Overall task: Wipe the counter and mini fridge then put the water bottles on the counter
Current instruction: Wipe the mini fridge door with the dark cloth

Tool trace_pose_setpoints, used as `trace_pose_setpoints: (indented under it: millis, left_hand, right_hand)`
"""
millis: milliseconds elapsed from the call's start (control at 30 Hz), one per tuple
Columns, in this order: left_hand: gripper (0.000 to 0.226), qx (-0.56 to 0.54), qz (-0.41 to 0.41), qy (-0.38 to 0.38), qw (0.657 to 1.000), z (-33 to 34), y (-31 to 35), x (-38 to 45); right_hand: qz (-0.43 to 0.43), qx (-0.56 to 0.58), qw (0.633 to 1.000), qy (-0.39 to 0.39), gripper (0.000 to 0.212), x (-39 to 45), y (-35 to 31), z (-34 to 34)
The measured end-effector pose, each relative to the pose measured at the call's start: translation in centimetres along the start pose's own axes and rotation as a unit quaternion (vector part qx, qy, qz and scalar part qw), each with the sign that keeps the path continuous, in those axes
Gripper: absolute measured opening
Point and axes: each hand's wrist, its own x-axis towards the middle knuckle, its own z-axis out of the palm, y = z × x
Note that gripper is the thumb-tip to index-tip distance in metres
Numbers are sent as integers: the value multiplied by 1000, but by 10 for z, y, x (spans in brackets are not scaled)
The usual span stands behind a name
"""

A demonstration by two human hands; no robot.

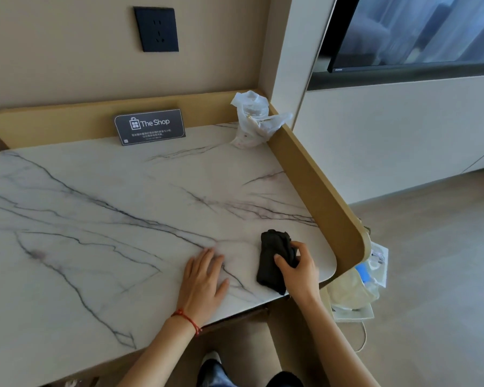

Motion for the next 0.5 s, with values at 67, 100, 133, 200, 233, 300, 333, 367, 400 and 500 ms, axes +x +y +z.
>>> trace_pose_setpoints:
  millis: [67, 100, 133, 200, 233, 300, 333, 367, 400, 500]
  left_hand:
    - [51, 0, -15, 6, 1000, 0, 9, -11]
    - [50, -1, -26, 7, 1000, 0, 15, -17]
    - [48, 2, -36, 9, 999, 0, 21, -23]
    - [44, 17, -53, 17, 998, 1, 34, -35]
    - [46, 25, -61, 14, 998, 0, 41, -41]
    - [56, 40, -76, 12, 996, -2, 55, -53]
    - [57, 47, -82, 16, 995, -2, 61, -59]
    - [56, 52, -89, 21, 994, -2, 67, -65]
    - [55, 58, -95, 27, 993, -2, 72, -72]
    - [55, 69, -116, 41, 990, -2, 85, -95]
  right_hand:
    - [-6, 26, 1000, -13, 38, -6, 3, -7]
    - [-9, 38, 999, -22, 36, -9, 5, -12]
    - [-11, 52, 998, -32, 34, -13, 7, -17]
    - [-10, 91, 994, -57, 31, -20, 12, -28]
    - [-9, 111, 991, -69, 30, -23, 14, -34]
    - [-14, 145, 985, -93, 29, -30, 21, -47]
    - [-19, 156, 982, -104, 29, -32, 24, -53]
    - [-24, 165, 979, -116, 29, -35, 27, -58]
    - [-29, 171, 977, -127, 30, -39, 31, -63]
    - [-30, 197, 969, -147, 28, -51, 40, -71]
